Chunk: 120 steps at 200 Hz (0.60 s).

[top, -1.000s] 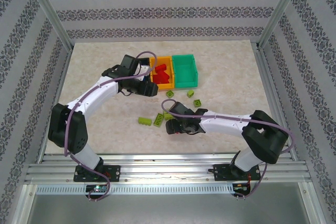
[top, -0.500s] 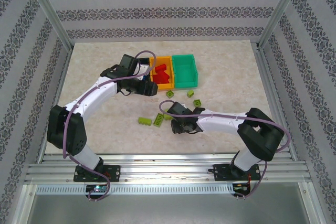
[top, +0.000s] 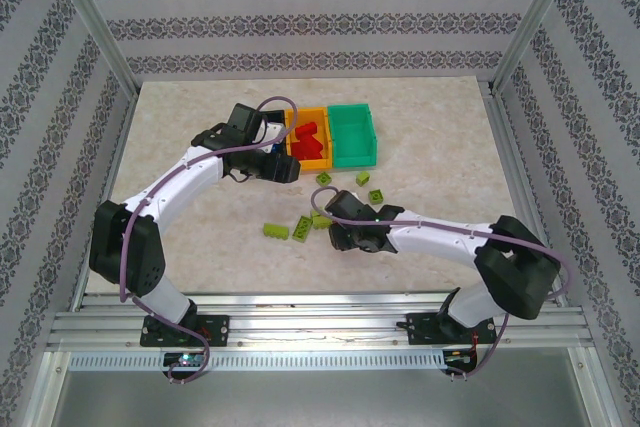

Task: Sort the legos into containers by color
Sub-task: Pick up the lego from the bottom-center of the table, then place the lego in the container.

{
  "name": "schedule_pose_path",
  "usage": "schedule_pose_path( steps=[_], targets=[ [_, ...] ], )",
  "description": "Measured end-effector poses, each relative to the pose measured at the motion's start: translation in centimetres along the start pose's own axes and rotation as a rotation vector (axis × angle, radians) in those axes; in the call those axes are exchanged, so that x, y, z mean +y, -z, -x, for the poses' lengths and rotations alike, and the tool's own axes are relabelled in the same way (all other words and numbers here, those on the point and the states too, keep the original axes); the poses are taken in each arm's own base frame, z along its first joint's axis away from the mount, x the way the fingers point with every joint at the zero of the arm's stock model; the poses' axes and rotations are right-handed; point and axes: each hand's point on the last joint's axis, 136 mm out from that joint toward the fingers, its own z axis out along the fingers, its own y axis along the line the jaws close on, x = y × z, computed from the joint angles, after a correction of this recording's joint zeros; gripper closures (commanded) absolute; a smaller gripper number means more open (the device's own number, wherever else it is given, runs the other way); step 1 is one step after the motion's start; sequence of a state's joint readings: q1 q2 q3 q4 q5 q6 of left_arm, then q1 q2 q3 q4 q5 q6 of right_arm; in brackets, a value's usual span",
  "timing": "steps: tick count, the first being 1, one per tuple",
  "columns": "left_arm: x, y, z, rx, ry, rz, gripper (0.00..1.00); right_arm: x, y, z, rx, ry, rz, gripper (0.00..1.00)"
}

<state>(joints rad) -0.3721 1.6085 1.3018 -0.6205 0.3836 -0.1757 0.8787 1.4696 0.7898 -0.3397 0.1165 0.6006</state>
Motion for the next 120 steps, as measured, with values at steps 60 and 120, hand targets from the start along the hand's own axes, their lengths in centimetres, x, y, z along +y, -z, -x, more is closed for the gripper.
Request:
schedule_pose_path(
  steps=[60, 120],
  targets=[
    [0.8, -0.1, 0.1, -0.003, 0.008, 0.030, 0.15, 0.5, 2.2, 6.2, -0.124, 0.011, 0.030, 0.67],
    [3.3, -0.1, 0.4, -0.007, 0.050, 0.081, 0.15, 2.4, 5.3, 16.0, -0.288, 0.044, 0.076, 0.66]
  ],
)
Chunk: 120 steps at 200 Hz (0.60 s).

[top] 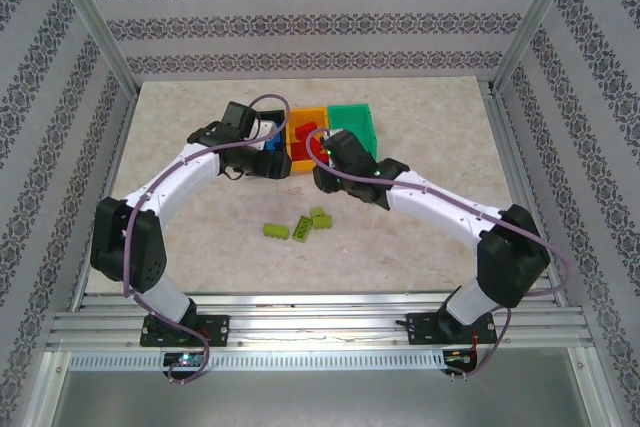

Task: Sort the legos into containers by color
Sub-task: Place the lego in the container.

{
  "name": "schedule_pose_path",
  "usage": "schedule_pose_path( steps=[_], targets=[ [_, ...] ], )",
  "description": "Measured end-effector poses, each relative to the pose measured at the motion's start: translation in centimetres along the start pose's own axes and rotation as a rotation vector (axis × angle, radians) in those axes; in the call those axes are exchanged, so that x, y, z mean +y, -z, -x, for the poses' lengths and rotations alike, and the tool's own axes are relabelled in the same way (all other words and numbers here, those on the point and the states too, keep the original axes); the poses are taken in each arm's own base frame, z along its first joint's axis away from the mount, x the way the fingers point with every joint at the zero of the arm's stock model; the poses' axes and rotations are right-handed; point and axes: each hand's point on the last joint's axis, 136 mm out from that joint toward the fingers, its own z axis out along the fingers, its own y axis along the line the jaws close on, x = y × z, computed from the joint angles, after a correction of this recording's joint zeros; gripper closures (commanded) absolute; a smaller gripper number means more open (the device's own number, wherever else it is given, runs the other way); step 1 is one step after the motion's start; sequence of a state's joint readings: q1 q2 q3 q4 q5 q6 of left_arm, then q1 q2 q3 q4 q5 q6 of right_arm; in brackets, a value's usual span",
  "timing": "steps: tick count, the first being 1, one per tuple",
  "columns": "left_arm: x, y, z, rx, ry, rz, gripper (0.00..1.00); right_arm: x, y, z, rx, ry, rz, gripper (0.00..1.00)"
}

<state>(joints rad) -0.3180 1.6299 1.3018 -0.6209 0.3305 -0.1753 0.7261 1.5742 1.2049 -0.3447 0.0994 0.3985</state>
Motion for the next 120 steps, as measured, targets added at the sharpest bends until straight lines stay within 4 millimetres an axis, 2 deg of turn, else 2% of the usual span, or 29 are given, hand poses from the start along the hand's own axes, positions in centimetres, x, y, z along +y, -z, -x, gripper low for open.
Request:
schedule_pose_path(
  steps=[24, 63, 102, 120],
  targets=[
    [0.4, 0.1, 0.1, -0.004, 0.004, 0.012, 0.15, -0.2, -1.0, 3.1, -0.029, 0.001, 0.005, 0.66],
    [0.7, 0.1, 0.2, -0.007, -0.005, 0.031, 0.15, -1.3, -3.8, 7.3, -0.044, -0.022, 0.013, 0.65],
    [0.9, 0.1, 0.2, -0.009, -0.002, 0.033, 0.15, -2.1, -6.6, 9.7, -0.040, -0.030, 0.013, 0.65],
    [1.0, 0.1, 0.2, -0.009, -0.001, 0.034, 0.15, -2.7, -7.8, 10.6, -0.037, -0.034, 0.011, 0.60]
  ],
)
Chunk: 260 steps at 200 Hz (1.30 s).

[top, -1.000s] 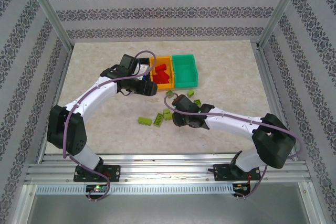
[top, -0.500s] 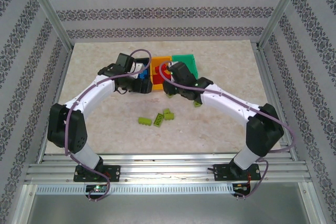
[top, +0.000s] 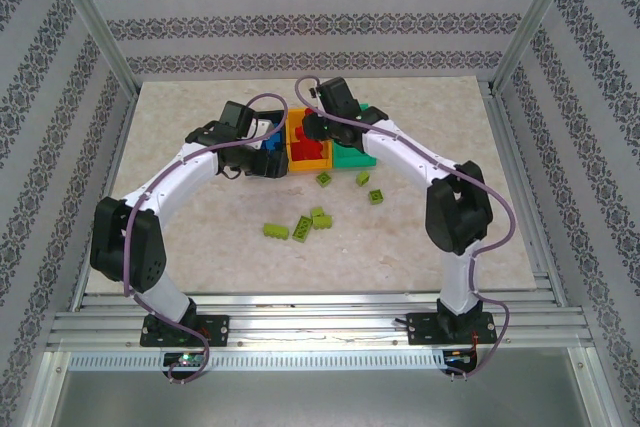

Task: Sort the legos into containers by color
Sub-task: Place the lego in the container.

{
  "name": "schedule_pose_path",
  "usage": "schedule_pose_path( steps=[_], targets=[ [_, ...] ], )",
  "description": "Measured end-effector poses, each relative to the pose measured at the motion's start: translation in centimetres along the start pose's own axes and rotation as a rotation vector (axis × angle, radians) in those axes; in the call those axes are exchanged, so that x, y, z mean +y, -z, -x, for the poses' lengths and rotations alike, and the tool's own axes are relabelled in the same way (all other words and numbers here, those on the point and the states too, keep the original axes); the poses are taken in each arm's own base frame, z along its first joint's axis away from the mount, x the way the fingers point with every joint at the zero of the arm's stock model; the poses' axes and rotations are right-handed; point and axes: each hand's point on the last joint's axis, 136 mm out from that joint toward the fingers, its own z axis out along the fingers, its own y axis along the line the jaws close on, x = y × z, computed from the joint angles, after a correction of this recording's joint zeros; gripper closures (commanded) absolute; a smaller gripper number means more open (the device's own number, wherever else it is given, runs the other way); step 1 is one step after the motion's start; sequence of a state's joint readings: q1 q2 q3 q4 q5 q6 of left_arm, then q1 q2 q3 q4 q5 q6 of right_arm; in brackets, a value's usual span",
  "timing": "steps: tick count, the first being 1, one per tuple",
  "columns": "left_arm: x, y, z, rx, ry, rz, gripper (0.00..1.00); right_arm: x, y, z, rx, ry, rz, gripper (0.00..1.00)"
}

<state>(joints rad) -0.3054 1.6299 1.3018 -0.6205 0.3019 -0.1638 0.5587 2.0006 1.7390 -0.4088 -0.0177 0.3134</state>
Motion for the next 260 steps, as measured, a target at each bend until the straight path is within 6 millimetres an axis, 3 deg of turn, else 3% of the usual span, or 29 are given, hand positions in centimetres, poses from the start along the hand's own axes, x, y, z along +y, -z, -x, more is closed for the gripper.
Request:
schedule_pose_path(
  steps=[15, 33, 75, 102, 156, 211, 260],
  targets=[
    [0.0, 0.1, 0.0, -0.002, -0.001, 0.000, 0.15, -0.5, -0.8, 0.6, 0.003, -0.005, 0.000, 0.59],
    [-0.1, 0.3, 0.1, -0.008, -0.003, -0.001, 0.15, -0.9, -1.7, 1.0, 0.009, -0.017, 0.004, 0.47],
    [-0.2, 0.8, 0.3, -0.021, -0.009, -0.003, 0.15, -1.3, -2.3, 0.8, 0.028, -0.053, 0.043, 0.42],
    [-0.1, 1.0, 0.4, -0.028, -0.013, 0.005, 0.15, -0.7, -1.5, -1.5, 0.067, -0.048, 0.060, 0.41],
    [-0.6, 1.4, 0.6, -0.038, -0.016, -0.015, 0.15, 0.6, 3.0, -6.9, 0.123, -0.011, 0.083, 0.38],
    [-0.6, 1.4, 0.6, -0.038, -0.016, -0.018, 0.15, -3.5, 5.0, -13.1, 0.197, 0.032, -0.050, 0.36],
    [-0.6, 1.4, 0.6, -0.038, -0.016, -0.018, 0.15, -8.1, 5.3, -15.0, 0.228, -0.014, -0.146, 0.35]
  ],
)
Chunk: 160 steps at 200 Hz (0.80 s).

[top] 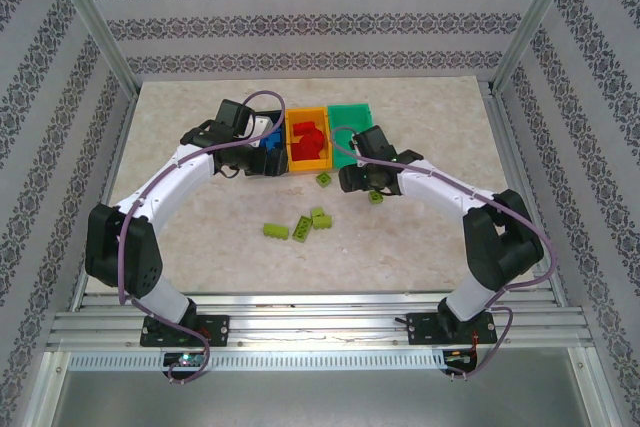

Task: Sort the legos into containers by color
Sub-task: Place the lego in the container, then pick up the lego from the center of the table.

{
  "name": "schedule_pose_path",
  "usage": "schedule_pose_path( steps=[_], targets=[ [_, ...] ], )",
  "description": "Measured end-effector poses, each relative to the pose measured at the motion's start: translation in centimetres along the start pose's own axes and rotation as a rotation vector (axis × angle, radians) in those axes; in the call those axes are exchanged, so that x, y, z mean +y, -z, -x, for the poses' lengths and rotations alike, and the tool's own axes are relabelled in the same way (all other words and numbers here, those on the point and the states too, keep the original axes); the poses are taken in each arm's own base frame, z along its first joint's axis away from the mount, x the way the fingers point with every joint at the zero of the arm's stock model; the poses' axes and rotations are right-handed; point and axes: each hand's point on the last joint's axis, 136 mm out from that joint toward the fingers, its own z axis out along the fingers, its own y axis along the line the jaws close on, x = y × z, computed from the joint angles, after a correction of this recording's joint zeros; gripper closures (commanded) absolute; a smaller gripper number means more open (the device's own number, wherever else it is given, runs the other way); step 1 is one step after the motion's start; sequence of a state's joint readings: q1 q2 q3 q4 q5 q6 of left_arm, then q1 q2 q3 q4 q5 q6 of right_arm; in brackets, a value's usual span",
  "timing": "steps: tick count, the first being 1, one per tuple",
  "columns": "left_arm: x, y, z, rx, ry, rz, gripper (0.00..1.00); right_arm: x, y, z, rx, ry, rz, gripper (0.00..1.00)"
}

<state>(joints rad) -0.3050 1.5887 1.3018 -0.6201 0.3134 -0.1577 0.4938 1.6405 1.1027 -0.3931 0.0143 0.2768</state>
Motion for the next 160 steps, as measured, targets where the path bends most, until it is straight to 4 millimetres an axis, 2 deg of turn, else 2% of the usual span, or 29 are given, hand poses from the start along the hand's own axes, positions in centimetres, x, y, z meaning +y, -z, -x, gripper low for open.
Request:
schedule_pose_path(
  steps=[33, 59, 98, 160],
  targets=[
    [0.0, 0.0, 0.0, 0.000, 0.000, -0.001, 0.15, -1.9, -0.5, 0.2, 0.015, -0.024, -0.033, 0.35],
    [-0.1, 0.0, 0.0, 0.001, 0.000, -0.005, 0.15, -2.7, -2.1, 0.5, 0.052, -0.034, -0.047, 0.36],
    [-0.2, 0.0, 0.0, 0.002, 0.000, -0.009, 0.15, -2.9, -4.2, -0.5, 0.116, -0.027, -0.059, 0.37],
    [-0.3, 0.0, -0.1, 0.005, 0.000, -0.017, 0.15, -2.7, -5.8, -0.2, 0.150, -0.009, -0.057, 0.40]
  ],
)
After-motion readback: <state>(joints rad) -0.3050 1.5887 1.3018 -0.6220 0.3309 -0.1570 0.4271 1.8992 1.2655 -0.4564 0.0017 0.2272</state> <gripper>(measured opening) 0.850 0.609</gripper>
